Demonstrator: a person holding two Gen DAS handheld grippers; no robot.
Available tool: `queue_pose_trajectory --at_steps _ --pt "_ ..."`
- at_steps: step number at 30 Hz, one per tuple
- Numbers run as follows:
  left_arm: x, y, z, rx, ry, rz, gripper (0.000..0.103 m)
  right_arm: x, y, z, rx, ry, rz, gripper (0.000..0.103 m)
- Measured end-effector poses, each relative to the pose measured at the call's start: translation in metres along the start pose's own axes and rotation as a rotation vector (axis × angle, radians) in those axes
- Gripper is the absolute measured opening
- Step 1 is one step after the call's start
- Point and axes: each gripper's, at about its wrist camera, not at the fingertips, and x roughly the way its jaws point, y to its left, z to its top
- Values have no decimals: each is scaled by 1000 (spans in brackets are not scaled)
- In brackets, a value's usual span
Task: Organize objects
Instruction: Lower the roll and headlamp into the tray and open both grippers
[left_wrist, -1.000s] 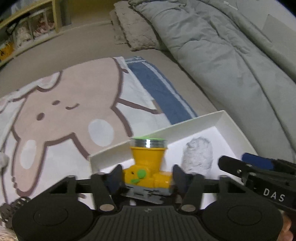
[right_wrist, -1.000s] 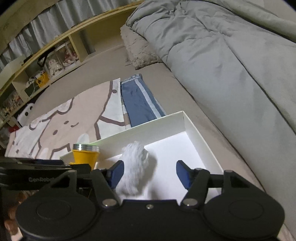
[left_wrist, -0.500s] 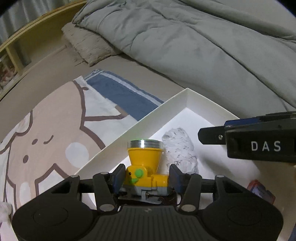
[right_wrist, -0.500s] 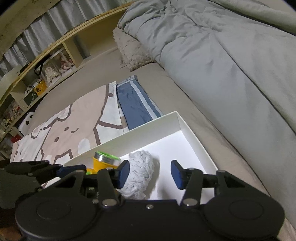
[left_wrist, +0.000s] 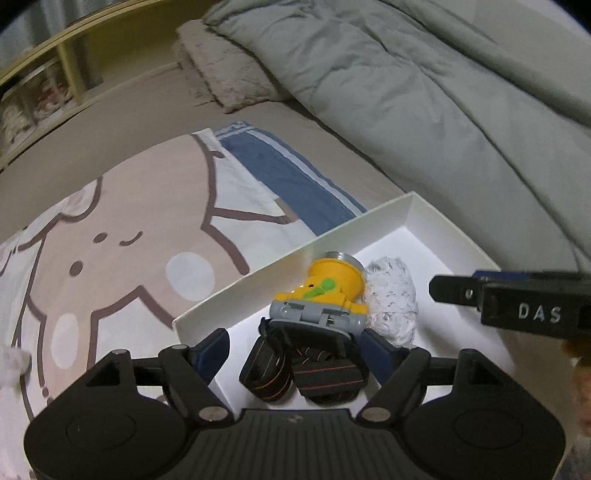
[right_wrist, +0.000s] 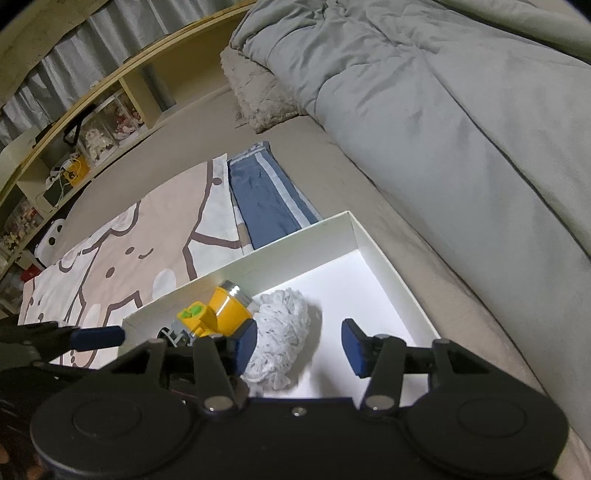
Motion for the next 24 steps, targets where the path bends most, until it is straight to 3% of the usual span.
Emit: queue_pose_trajectory --at_steps 24 --pt "-101 24 -48 -176 -159 51 82 -76 36 -27 -129 -86 -64 70"
